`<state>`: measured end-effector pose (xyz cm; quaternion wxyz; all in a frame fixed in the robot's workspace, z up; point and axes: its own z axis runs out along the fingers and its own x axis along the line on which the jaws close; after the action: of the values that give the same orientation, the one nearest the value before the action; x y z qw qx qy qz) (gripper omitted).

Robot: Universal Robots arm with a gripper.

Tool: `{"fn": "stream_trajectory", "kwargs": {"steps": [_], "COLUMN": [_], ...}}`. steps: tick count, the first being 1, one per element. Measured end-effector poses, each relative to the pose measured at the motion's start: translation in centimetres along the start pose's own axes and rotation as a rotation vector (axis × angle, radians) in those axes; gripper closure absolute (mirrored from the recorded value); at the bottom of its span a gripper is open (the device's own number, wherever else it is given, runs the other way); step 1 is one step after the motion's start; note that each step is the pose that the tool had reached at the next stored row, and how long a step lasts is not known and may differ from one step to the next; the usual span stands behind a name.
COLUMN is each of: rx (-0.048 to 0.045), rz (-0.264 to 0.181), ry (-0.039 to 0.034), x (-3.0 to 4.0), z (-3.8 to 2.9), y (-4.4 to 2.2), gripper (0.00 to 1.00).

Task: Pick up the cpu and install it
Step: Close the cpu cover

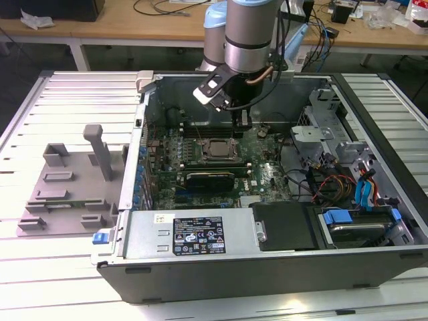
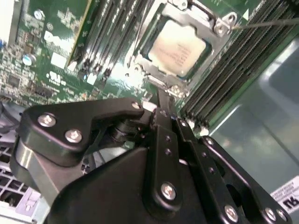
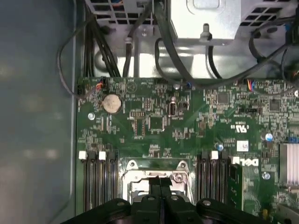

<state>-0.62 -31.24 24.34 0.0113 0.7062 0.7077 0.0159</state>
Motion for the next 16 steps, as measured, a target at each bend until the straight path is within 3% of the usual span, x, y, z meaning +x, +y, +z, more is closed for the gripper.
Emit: {"fn": "stream_trajectory", "kwargs": {"steps": [3, 4, 5, 8, 12, 16], "rx": [0.0009, 0.0248, 0.0553, 0.0567, 0.0562, 0.0563], "rz": [0.000, 0.000, 0.000, 0.001, 0.000, 0.000], "ry": [0.0000, 0.0005, 0.0004, 0.0002, 0.0003, -0.0003], "x": [0.00, 0.00, 0.00, 0.00, -0.27, -0.28], "z": [0.00, 0.05, 0.07, 0.06, 0.16, 0.20], "y": [-0.03, -0.02, 0.00, 0.00, -1.72, -2.20], "gripper": [0.89, 0.89, 0.89, 0.89, 0.89, 0.89]}}
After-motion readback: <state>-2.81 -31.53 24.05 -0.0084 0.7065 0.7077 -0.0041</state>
